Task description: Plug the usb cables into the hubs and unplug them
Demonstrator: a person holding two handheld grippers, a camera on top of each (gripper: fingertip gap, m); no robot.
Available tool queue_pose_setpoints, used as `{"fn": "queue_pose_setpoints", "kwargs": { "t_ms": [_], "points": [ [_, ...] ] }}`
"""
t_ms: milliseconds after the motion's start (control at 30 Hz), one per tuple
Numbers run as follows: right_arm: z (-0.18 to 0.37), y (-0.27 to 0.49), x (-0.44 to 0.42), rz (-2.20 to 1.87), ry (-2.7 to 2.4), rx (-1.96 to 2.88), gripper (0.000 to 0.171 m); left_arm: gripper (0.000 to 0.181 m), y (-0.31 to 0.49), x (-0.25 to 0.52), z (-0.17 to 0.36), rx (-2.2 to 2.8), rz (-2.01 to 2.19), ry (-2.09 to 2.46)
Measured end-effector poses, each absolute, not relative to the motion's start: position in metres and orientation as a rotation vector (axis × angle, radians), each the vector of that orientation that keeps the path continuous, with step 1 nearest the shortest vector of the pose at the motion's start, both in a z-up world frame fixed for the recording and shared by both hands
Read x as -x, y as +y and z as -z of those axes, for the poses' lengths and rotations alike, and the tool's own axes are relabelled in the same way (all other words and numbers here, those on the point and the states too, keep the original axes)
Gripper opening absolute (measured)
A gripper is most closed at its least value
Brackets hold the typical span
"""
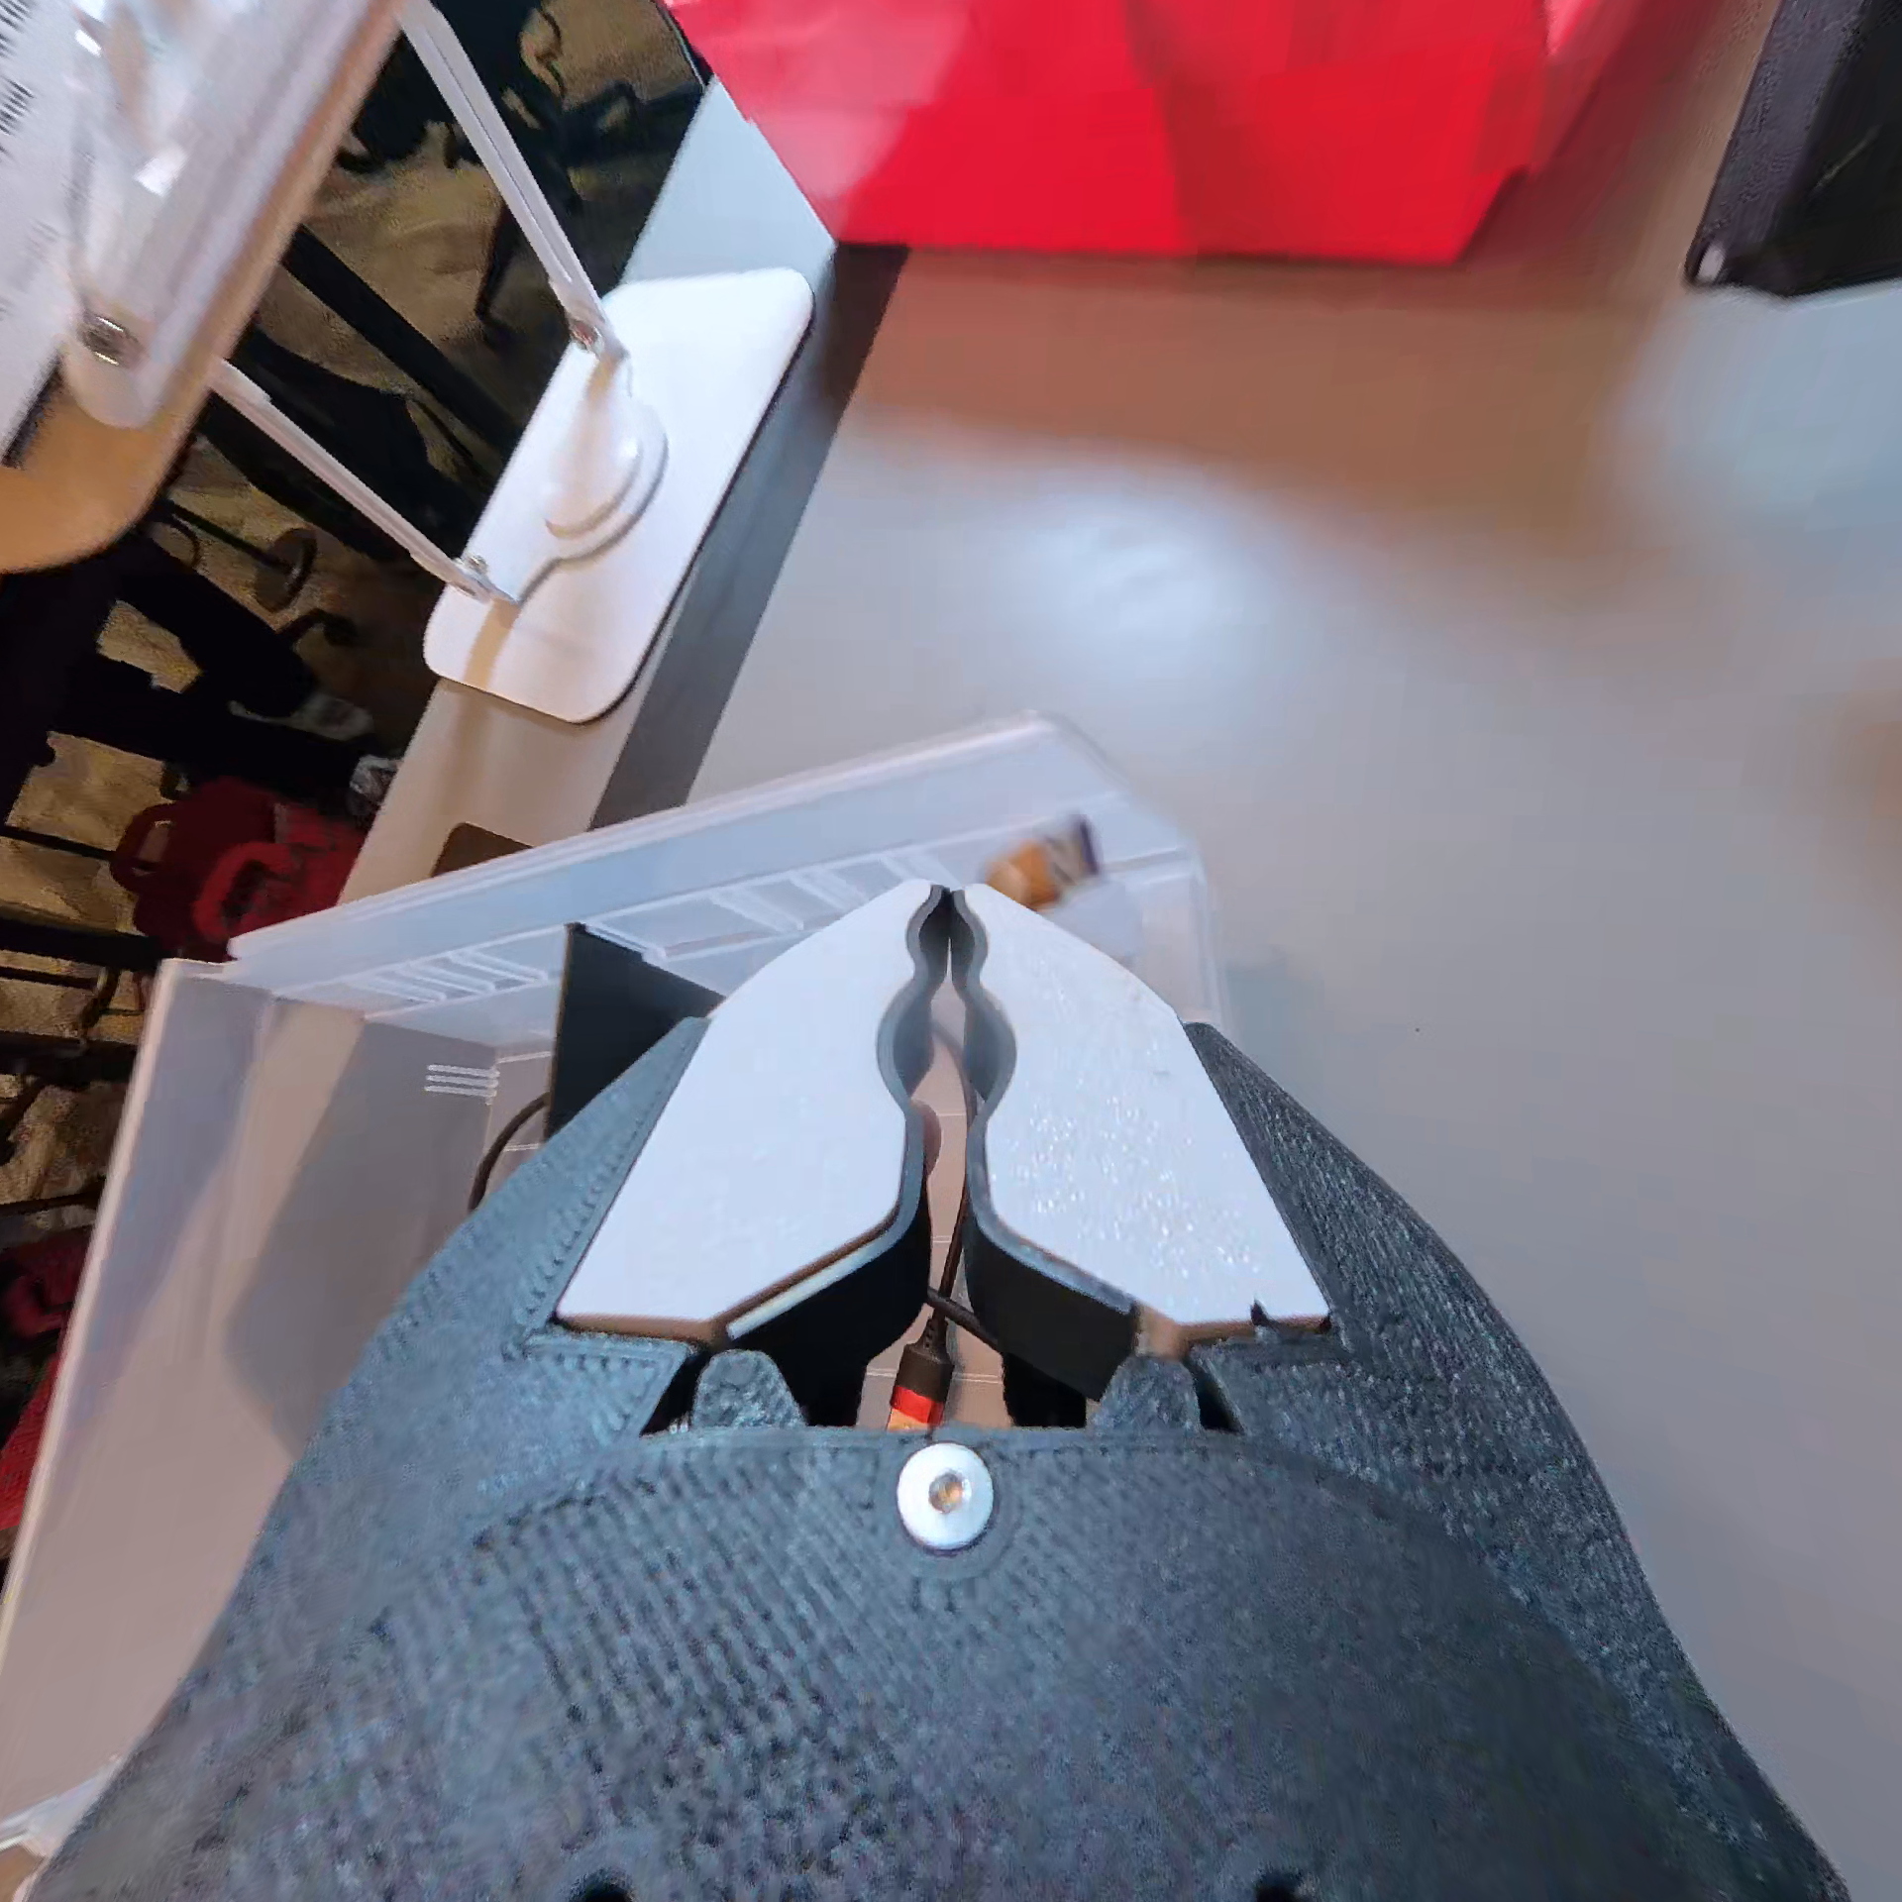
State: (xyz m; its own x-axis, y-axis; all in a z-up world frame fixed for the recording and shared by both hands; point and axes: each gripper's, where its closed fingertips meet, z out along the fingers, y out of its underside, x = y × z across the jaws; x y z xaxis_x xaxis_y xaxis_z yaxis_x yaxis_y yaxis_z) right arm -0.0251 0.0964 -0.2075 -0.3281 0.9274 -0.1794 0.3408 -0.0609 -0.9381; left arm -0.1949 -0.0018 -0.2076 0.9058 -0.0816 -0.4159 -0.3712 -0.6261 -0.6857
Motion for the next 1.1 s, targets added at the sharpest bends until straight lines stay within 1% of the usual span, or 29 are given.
{"fn": "queue_pose_setpoints", "kwargs": {
  "t_ms": [133, 200, 267, 300, 367, 400, 467, 533, 633, 767, 900, 1033, 1100],
  "points": [
    [0.206, 0.096, 0.025, -1.405, -1.679, 1.353, 0.032, 0.0, -0.01, 0.185, 0.174, 2.147, -0.428, 0.297],
    [0.205, 0.096, 0.025, -1.408, -1.676, 1.351, 0.032, 0.0, -0.015, 0.181, 0.171, 2.166, -0.454, 0.323],
    [0.205, 0.095, 0.025, -1.414, -1.674, 1.351, 0.032, 0.0, -0.019, 0.179, 0.182, 2.228, -0.489, 0.369],
    [0.205, 0.095, 0.024, -1.416, -1.674, 1.352, 0.032, 0.003, -0.018, 0.179, 0.19, 2.255, -0.504, 0.395],
    [0.205, 0.095, 0.024, -1.416, -1.676, 1.353, 0.032, 0.018, -0.017, 0.181, 0.208, 2.331, -0.526, 0.438],
    [0.205, 0.095, 0.024, -1.414, -1.676, 1.353, 0.032, 0.021, -0.016, 0.188, 0.216, 2.366, -0.585, 0.493],
    [0.205, 0.096, 0.024, -1.415, -1.673, 1.355, 0.032, 0.022, -0.016, 0.204, 0.227, 2.399, -0.703, 0.627],
    [0.204, 0.097, 0.024, -1.419, -1.665, 1.356, 0.032, 0.025, -0.014, 0.213, 0.238, 2.43, -0.68, 0.699],
    [0.205, 0.099, 0.025, -1.421, -1.661, 1.359, 0.032, 0.027, -0.007, 0.216, 0.252, 2.408, -0.636, 0.82],
    [0.206, 0.103, 0.027, -1.432, -1.654, 1.375, 0.032, 0.03, 0.005, 0.211, 0.256, 2.356, -0.545, 0.813],
    [0.207, 0.103, 0.028, -1.459, -1.652, 1.387, 0.032, 0.027, 0.005, 0.209, 0.264, 2.341, -0.439, 0.752],
    [0.208, 0.101, 0.028, -1.476, -1.659, 1.395, 0.032, 0.026, 0.007, 0.213, 0.271, 2.373, -0.451, 0.731],
    [0.208, 0.1, 0.028, -1.478, -1.661, 1.394, 0.032, 0.02, 0.007, 0.216, 0.277, 2.392, -0.497, 0.739]
  ]
}}
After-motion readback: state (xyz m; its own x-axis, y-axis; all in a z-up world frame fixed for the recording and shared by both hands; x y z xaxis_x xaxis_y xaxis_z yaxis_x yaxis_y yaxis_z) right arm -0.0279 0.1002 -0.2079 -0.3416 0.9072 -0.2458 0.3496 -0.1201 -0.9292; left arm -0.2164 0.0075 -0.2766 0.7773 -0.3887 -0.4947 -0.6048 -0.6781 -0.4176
